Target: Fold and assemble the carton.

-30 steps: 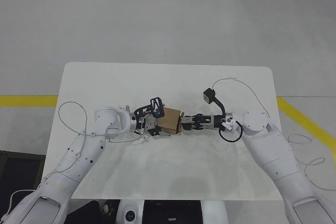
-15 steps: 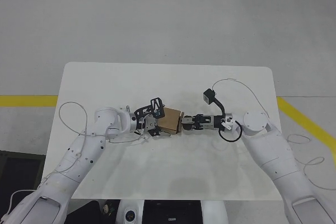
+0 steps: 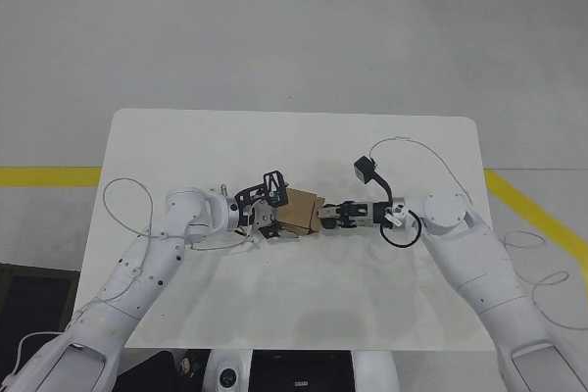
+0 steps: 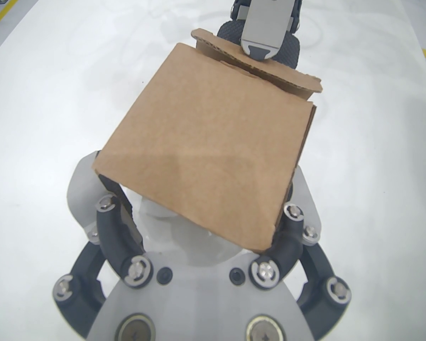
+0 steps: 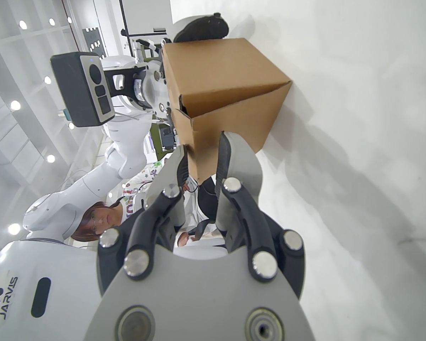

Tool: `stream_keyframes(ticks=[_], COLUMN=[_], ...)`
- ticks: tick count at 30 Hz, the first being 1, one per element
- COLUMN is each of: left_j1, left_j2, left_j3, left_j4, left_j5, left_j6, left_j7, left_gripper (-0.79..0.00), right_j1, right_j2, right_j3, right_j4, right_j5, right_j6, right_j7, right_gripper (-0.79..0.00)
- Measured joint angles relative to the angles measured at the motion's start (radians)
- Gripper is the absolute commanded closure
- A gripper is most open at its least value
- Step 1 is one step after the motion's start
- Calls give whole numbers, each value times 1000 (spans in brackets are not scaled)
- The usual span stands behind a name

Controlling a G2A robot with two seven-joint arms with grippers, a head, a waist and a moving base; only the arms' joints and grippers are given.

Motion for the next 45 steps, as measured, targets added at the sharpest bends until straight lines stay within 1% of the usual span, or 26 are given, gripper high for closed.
stream_keyframes(ticks=[10, 23, 28, 35, 39, 45], left_j1=[1, 2, 2, 3, 3, 4], left_j2=[0, 0, 0, 0, 0, 0], left_j3=[-1, -2, 0, 1, 1, 1], left_j4=[-1, -3, -7, -7, -6, -7], left_j5=[4, 2, 6, 6, 5, 4], left_j6=[0, 1, 1, 0, 0, -1], left_j7=[3, 5, 6, 5, 2, 0], left_gripper=[-785, -785, -785, -785, -785, -785], right_j1=[-1, 33, 49, 62, 55, 27], right_j2=[3, -7, -13, -18, -13, 5], right_j3=[-3, -33, -47, -54, -38, 2], right_j4=[-25, -22, -19, 2, 2, -37], right_j5=[-26, -51, -50, -44, -48, -61], right_j6=[24, 39, 39, 27, 26, 41], right_j7=[0, 6, 4, 6, 10, 21], right_gripper=[-135, -95, -111, -200, -203, -191])
